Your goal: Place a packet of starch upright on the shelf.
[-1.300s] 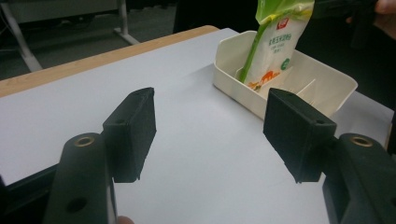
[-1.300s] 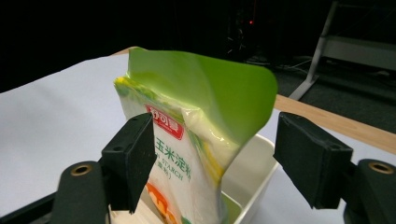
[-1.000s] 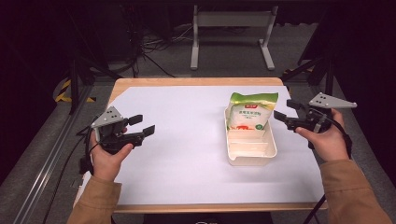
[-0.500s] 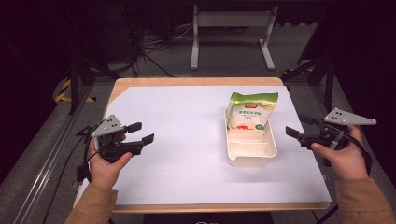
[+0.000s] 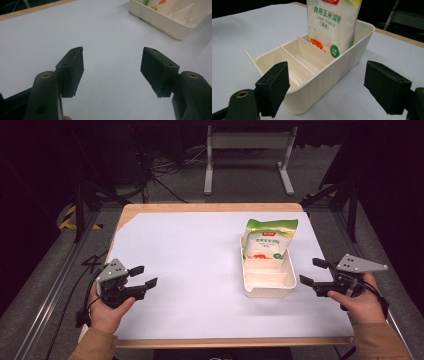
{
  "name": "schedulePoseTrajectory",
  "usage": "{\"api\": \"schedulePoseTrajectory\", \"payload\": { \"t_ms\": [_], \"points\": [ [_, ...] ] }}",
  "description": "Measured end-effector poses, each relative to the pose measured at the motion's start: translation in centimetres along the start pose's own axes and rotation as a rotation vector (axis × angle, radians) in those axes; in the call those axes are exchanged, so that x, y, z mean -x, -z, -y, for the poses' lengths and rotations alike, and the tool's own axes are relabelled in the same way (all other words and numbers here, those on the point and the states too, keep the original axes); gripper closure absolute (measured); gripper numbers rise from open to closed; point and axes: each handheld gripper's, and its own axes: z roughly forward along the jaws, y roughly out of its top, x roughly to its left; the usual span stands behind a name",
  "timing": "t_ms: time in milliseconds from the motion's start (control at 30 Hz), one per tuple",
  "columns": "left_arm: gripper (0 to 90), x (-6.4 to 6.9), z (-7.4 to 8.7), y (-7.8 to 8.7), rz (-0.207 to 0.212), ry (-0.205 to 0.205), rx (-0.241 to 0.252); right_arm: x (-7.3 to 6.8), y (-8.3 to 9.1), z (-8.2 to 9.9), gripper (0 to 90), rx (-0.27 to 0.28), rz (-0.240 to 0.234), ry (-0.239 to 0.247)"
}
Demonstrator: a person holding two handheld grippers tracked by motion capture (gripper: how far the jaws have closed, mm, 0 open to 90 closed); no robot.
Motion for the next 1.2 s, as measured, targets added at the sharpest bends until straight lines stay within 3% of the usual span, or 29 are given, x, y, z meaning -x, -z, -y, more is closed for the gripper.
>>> {"api": "schedulePoseTrajectory", "payload": {
  "t_ms": [133,267,400,600,833,1067,1200],
  "points": [
    [35.5,-0.2,0.8,-0.3,0.0,0.002,-0.013,0.0,-1.3,1.6,18.5,0.006,-0.005,-0.012],
    [35.4,-0.5,1.4,-0.7,0.002,0.013,-0.027,0.0,-2.0,2.7,17.5,0.078,-0.022,-0.073],
    [35.3,-0.5,1.7,-1.2,0.001,0.015,-0.032,-0.3,-1.7,3.3,18.9,0.116,-0.023,-0.086],
    [35.1,-0.4,2.0,-1.8,0.005,0.021,-0.048,-0.4,-0.8,3.5,20.1,0.122,-0.02,-0.075],
    [34.5,-0.3,2.2,-2.3,0.009,0.019,-0.061,0.0,-0.5,4.9,21.1,0.048,0.029,-0.056],
    [34.1,-0.5,2.4,-2.8,0.014,0.024,-0.069,0.1,-1.8,6.4,21.0,-0.059,0.075,-0.059],
    [33.8,-0.7,2.4,-2.7,0.011,0.022,-0.068,0.0,-2.3,6.6,21.0,-0.094,0.088,-0.061]
  ]
}}
